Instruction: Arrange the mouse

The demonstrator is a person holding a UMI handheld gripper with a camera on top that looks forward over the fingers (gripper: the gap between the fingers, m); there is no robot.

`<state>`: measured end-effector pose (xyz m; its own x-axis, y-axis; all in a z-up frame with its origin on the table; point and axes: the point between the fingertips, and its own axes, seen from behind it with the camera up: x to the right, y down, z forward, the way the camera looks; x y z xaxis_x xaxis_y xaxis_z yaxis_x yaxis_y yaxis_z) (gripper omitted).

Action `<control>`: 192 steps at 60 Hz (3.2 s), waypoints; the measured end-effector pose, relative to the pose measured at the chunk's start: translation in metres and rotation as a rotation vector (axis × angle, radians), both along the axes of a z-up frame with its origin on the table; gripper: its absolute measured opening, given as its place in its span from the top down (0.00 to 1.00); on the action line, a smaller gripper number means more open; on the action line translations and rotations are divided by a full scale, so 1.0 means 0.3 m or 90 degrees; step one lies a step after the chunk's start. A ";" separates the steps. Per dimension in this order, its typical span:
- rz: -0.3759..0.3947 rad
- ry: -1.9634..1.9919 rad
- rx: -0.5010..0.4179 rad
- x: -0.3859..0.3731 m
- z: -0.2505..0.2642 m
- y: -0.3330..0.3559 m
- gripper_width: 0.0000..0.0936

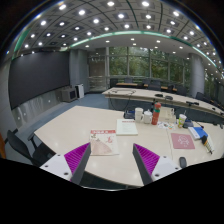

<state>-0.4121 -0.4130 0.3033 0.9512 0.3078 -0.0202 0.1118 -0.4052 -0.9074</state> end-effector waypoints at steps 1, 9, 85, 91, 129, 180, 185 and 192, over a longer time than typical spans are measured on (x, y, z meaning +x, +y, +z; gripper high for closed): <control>-0.005 -0.002 -0.005 0.009 0.002 -0.019 0.08; -0.043 -0.015 -0.040 0.242 -0.178 -0.013 0.08; -0.186 -0.055 -0.118 1.479 -1.052 0.631 0.63; -0.186 -0.052 -0.119 1.476 -1.017 0.631 0.64; -0.244 -0.040 -0.048 1.736 -0.765 1.442 0.64; -0.262 -0.026 -0.107 1.687 -0.544 0.791 0.08; -0.254 -0.033 -0.095 1.659 -0.487 0.647 0.08; -0.243 -0.046 -0.081 1.639 -0.426 0.486 0.08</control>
